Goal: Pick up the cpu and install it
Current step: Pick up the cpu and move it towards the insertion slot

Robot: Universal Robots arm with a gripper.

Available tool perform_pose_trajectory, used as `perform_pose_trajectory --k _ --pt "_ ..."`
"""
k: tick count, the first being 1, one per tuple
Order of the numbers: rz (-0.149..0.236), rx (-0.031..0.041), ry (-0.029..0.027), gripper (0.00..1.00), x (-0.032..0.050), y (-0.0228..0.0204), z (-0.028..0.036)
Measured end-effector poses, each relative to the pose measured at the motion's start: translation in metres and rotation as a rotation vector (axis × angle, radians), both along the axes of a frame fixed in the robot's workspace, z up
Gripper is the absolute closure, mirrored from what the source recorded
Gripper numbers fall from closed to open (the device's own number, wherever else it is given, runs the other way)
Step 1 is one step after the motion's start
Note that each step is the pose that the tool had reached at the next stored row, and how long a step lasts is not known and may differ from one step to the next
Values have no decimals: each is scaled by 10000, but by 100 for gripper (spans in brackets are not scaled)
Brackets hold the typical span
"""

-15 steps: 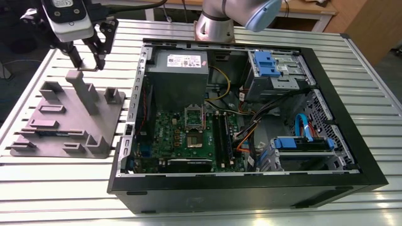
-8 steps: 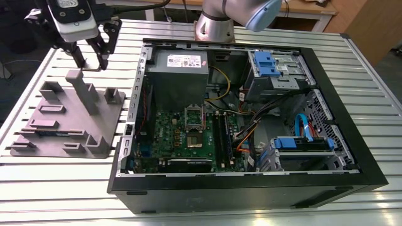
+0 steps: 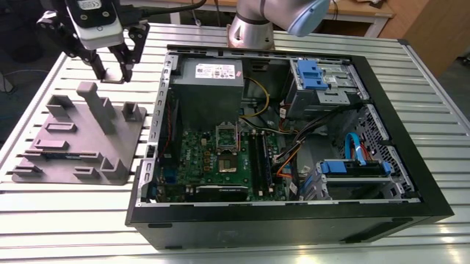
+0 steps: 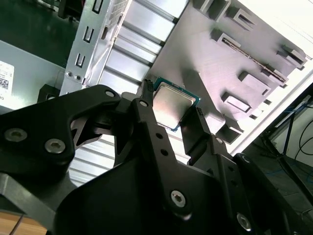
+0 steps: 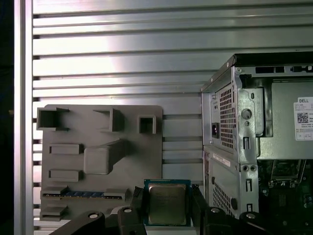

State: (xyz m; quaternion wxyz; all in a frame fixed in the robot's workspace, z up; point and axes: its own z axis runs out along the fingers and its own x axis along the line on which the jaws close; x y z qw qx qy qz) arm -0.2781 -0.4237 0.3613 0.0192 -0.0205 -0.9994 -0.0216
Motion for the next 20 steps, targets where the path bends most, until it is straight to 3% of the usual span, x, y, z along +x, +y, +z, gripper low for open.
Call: perform_pose_trajectory --k 20 --pt "-1 0 1 53 377 -1 -2"
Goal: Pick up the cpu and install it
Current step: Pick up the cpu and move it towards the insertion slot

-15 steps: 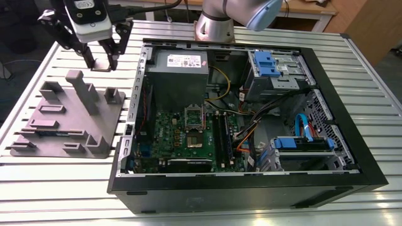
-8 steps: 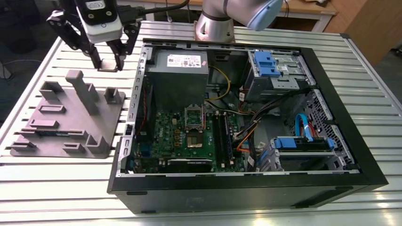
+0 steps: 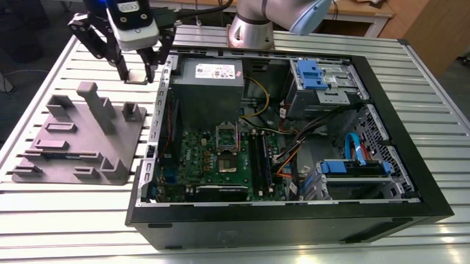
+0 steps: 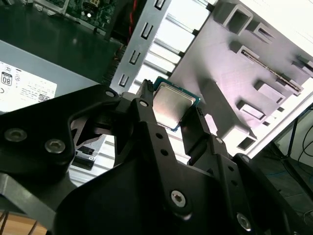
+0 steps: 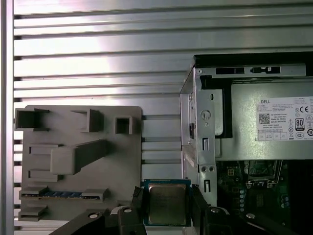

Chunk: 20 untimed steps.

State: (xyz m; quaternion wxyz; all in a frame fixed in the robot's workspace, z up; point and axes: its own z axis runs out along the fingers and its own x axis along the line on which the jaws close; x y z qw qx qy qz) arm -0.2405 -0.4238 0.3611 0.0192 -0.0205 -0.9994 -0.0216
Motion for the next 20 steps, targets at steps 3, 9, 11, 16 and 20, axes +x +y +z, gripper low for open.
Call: perform_pose_trajectory --k 3,9,11,16,20 --pt "1 0 -1 53 53 0 0" --pt "-1 1 0 53 164 0 -1" --pt "0 0 1 53 206 0 0" --pt "0 1 0 53 324 0 -1" --pt "1 1 0 53 430 0 -1"
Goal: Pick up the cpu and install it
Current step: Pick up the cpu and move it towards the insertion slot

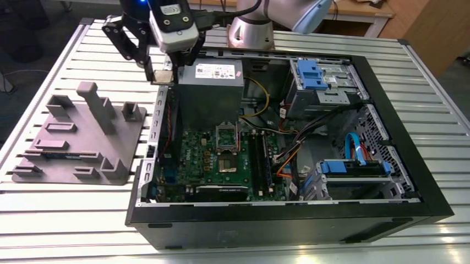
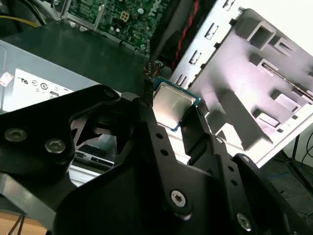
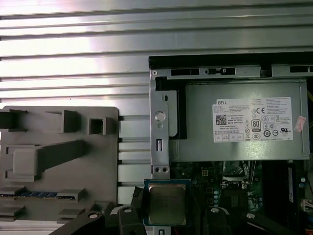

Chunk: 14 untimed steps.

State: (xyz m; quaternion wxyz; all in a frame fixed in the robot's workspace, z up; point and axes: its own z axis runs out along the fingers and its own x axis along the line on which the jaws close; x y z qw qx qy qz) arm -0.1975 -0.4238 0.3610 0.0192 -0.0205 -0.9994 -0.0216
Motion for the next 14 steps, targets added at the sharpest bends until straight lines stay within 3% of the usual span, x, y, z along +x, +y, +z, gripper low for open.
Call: perform_pose_trajectory --k 14 --pt "0 -1 1 53 430 -1 0"
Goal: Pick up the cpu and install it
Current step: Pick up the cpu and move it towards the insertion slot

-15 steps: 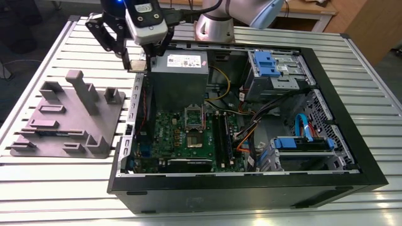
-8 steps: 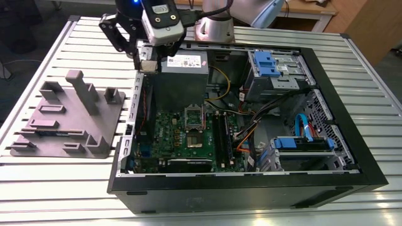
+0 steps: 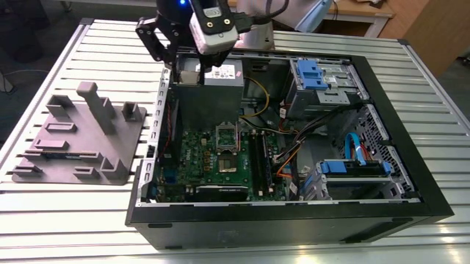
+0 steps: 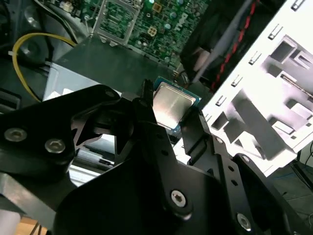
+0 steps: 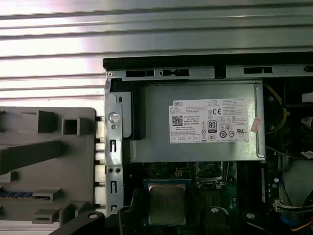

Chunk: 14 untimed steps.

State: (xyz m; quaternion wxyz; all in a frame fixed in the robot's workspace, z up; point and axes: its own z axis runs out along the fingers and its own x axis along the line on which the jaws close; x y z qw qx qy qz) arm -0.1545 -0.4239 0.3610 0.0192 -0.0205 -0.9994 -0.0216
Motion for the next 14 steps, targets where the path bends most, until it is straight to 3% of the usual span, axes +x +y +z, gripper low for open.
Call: perform_pose_trajectory --k 14 --pt "1 1 0 53 421 0 -2"
